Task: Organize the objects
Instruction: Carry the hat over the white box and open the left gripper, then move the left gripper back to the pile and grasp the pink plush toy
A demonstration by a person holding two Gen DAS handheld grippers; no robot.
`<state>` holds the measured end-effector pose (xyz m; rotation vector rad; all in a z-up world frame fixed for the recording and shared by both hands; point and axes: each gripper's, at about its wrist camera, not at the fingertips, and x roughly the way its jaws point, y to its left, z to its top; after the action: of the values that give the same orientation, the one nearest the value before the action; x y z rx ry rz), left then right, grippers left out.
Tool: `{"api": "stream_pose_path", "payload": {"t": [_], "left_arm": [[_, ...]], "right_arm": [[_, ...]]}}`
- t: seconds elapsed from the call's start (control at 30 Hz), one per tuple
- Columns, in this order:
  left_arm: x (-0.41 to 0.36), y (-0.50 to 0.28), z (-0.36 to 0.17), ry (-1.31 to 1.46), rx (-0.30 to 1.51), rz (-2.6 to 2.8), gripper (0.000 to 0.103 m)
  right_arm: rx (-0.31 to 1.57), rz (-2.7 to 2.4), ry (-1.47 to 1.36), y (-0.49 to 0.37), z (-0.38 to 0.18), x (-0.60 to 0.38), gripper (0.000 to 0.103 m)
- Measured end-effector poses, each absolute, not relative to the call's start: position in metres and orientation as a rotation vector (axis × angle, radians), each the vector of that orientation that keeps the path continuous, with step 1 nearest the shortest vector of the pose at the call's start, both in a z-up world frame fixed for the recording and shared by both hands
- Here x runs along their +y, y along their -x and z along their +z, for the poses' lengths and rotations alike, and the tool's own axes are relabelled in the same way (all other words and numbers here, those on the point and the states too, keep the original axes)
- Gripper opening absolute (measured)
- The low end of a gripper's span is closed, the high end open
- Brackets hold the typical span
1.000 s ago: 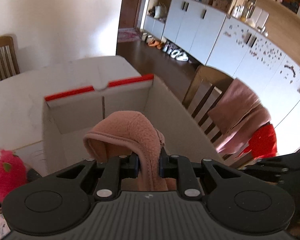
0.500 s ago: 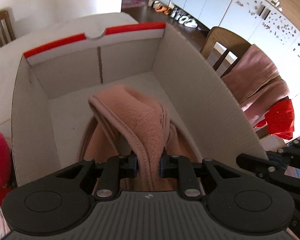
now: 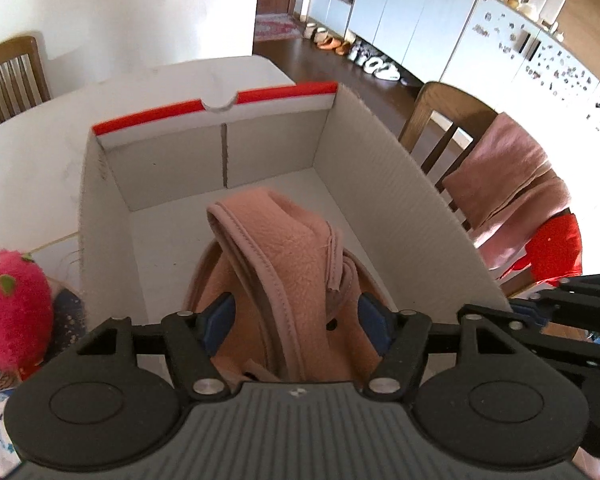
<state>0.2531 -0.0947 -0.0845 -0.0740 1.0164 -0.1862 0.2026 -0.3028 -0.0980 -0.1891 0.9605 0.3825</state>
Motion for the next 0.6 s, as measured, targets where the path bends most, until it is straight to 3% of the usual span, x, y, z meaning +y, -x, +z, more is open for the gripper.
{"api": "stream_pose_path", "payload": {"t": [0.37, 0.6], "left_arm": [[-0.074, -0.216, -0.044, 0.067, 0.906, -0.245, 0.067], [-0.039, -0.192, -0.022, 0.066, 0.858, -0.25, 0.075]], "right_arm": [[0.981, 0.351, 0.18, -0.204, -0.098, -0.299, 0.004], [0.998, 0.313, 0.164, -0.205, -0.098, -0.296, 0.003]]}}
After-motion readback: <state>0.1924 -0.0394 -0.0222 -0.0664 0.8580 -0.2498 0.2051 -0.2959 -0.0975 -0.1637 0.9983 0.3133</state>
